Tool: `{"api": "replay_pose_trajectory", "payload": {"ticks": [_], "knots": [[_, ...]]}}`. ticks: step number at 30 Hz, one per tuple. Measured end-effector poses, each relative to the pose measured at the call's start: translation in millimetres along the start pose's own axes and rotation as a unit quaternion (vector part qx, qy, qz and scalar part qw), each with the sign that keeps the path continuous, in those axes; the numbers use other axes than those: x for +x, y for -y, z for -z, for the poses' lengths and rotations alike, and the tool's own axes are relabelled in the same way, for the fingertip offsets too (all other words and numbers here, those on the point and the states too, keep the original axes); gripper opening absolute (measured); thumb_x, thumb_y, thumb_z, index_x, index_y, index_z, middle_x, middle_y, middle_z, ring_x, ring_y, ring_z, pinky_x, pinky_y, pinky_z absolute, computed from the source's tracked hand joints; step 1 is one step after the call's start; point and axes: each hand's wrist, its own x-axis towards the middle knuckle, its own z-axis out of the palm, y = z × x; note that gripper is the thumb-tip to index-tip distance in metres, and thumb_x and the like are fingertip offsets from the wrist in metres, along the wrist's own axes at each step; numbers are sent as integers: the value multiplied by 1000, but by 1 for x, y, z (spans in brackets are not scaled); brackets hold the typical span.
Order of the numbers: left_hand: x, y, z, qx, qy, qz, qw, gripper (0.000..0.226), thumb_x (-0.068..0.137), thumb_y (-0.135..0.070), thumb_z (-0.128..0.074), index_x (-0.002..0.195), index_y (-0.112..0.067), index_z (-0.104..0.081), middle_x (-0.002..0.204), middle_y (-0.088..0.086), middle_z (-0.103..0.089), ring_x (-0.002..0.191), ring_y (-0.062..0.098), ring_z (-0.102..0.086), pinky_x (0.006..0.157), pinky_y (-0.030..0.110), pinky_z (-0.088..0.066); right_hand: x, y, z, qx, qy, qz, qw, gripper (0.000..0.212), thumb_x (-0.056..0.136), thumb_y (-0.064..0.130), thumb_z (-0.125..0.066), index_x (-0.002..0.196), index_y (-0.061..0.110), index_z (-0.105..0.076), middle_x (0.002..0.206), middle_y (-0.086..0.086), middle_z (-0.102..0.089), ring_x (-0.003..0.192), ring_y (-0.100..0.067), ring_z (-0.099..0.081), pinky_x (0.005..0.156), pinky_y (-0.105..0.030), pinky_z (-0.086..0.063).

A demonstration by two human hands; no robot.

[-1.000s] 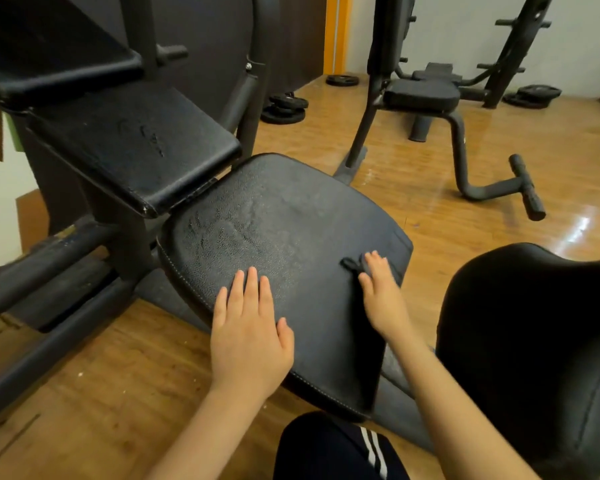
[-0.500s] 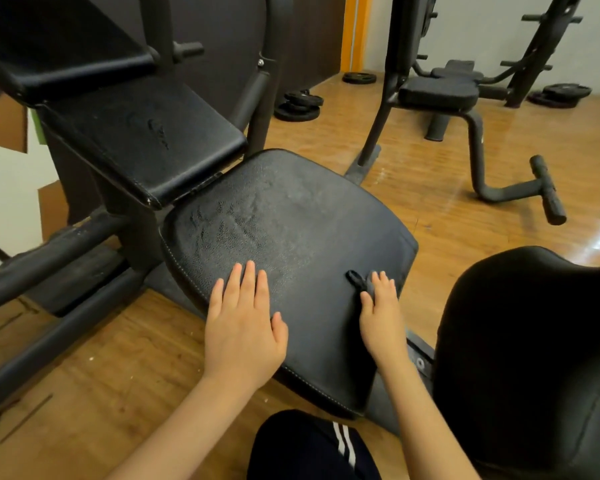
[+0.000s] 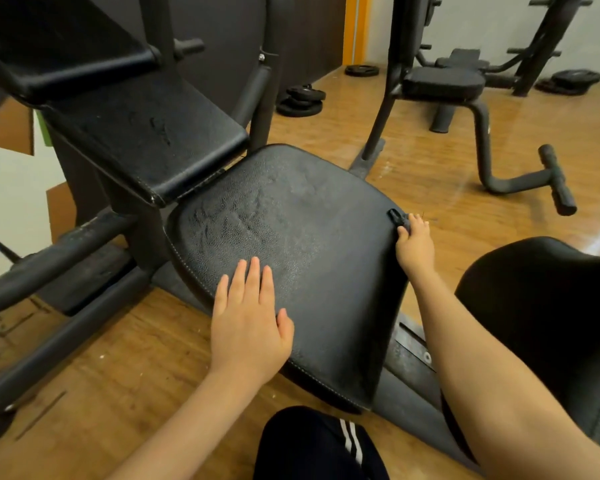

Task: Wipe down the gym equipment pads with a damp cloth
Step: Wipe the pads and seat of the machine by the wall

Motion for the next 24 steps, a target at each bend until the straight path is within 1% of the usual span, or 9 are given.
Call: {"api": "replay_pose_trajectory", "payload": {"ticks": [2, 5, 9, 12, 16, 21, 24], "knots": [[0, 0, 1, -6, 1, -1, 1000, 66, 78, -34, -35, 127, 4, -58, 135, 23, -53, 127, 37, -48, 107, 47, -22, 3, 0, 1, 19, -14, -30, 999, 47, 100, 17, -37, 145, 6, -28, 155, -7, -17, 144, -21, -6, 115, -35, -12], [0, 1, 1, -8, 2, -3, 1000, 66, 77, -34, -35, 127, 3, -58, 135, 23, -53, 127, 37, -48, 108, 47, -22, -16, -1, -6, 38, -29, -44, 998, 48, 100, 16, -37, 145, 5, -27, 155, -8, -18, 144, -22, -7, 114, -34, -12], [0, -1, 4, -13, 0, -4, 1000, 65, 78, -34, -34, 126, 3, -58, 134, 23, -53, 127, 38, -49, 107, 47, -21, -70, -9, -15, 49, -42, -27, 998, 49, 100, 25, -36, 144, 4, -29, 153, -10, -23, 143, -22, -12, 115, -33, -11], [0, -1, 4, -9, -7, -6, 1000, 65, 78, -33, -33, 124, 4, -60, 132, 24, -55, 125, 39, -51, 106, 47, -22, -111, -4, -18, 59, -23, -14, 998, 48, 100, 28, -34, 144, 7, -30, 153, -8, -23, 143, -21, -13, 116, -34, -11], [-2, 0, 4, 4, 3, -7, 1000, 66, 81, -35, -29, 126, 2, -58, 133, 22, -54, 126, 37, -50, 107, 50, -33, -167, -2, -13, 39, 41, 39, 998, 49, 101, 27, -34, 146, 11, -25, 155, -3, -19, 143, -14, -10, 114, -26, -7], [-3, 1, 2, 0, -1, -5, 1000, 67, 81, -36, -27, 130, 2, -55, 137, 22, -51, 130, 36, -45, 109, 50, -26, -223, 7, -9, 34, 70, 94, 993, 47, 100, 20, -38, 145, 15, -27, 154, 1, -21, 142, -6, -8, 110, -17, -5], [-3, -1, 3, 1, -4, -10, 1000, 66, 81, -34, -31, 130, 3, -54, 138, 23, -50, 131, 36, -44, 109, 49, -23, -243, 21, -13, 8, 94, 166, 982, 47, 99, 19, -39, 145, 16, -27, 154, 2, -21, 135, 2, -4, 107, -11, 0]]}}
